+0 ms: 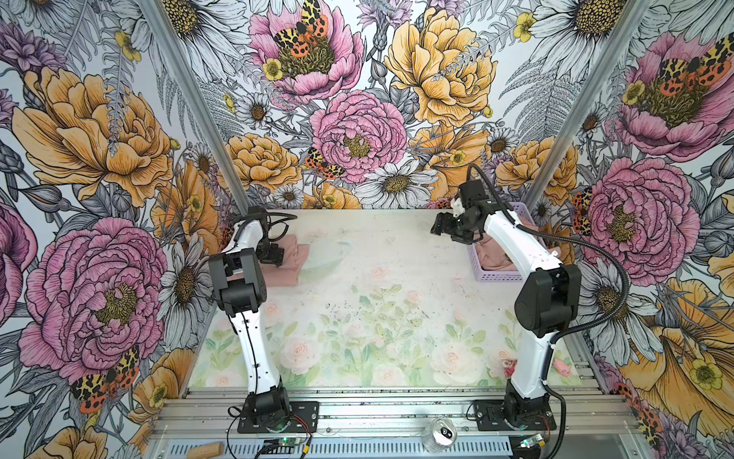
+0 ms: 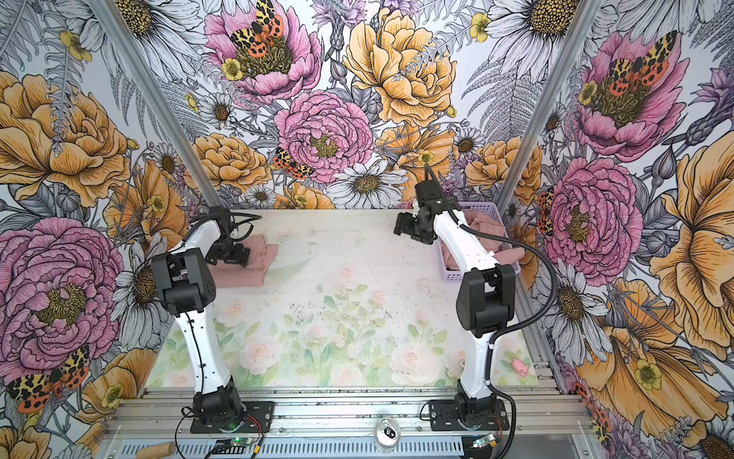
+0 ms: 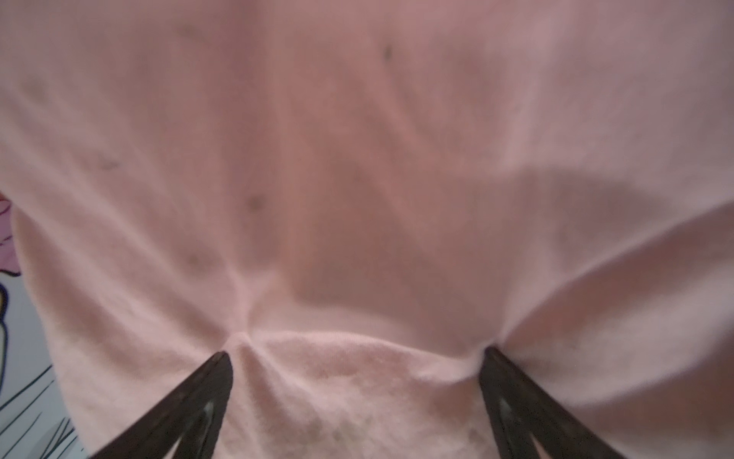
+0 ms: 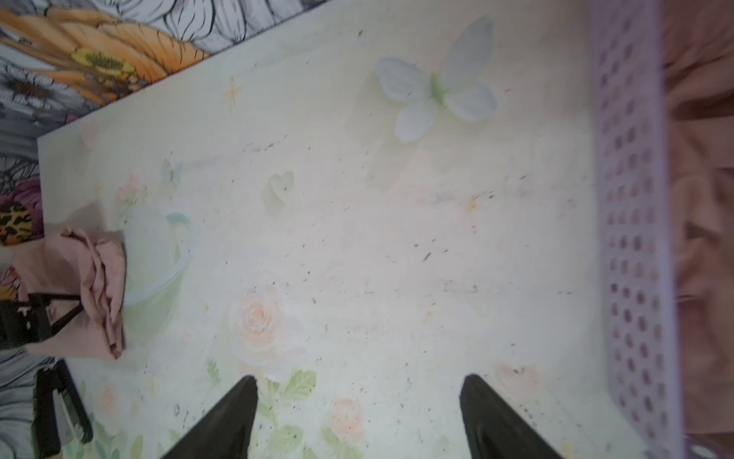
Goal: Fold and stack the mixed laundry pile
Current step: 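Release the shirt with left gripper while right grasps pink pants in basket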
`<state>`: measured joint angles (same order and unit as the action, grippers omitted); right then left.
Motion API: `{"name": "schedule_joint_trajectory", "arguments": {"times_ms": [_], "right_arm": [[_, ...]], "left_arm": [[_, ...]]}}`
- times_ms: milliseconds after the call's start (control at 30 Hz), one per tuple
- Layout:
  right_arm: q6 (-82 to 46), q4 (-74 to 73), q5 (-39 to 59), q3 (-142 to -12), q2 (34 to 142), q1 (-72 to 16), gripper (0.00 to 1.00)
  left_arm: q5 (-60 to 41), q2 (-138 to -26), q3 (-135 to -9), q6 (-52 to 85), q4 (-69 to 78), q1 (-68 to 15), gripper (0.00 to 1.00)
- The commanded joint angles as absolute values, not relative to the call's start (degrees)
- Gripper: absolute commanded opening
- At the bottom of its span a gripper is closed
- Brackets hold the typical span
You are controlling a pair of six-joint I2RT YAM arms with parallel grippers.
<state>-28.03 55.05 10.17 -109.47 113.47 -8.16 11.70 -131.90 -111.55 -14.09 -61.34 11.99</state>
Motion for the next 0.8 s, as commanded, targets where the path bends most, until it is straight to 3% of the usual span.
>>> {"name": "schedule_joint_trajectory", "arguments": {"times_ms": [0, 267, 533, 633, 767], "right_arm": [[-30.6, 55.5, 0.3, -112.7, 115.7, -3.0, 0.84], [-31.7, 56.0, -6.1, -118.5, 125.9, 5.1, 0.85], [-29.8, 57.2, -9.4, -128.7, 140.2, 7.8, 0.84], [-29.3, 57.6, -9.0, -129.9, 143.2, 8.3, 0.7], [-28.2, 57.5, -6.9, -129.3, 145.3, 8.5, 0.37]], "left_arm": [[7.5, -128.1, -111.7, -11.4, -63.4, 9.4, 0.99], [0.1, -121.6, -110.8, -4.9, -62.0, 4.7, 0.99], [-9.6, -111.5, -99.6, 4.3, -53.3, -2.5, 0.99], [-10.2, -108.2, -95.4, 7.9, -50.1, -6.3, 0.99], [-13.0, -102.6, -88.4, 14.4, -43.1, -10.7, 0.99]]}}
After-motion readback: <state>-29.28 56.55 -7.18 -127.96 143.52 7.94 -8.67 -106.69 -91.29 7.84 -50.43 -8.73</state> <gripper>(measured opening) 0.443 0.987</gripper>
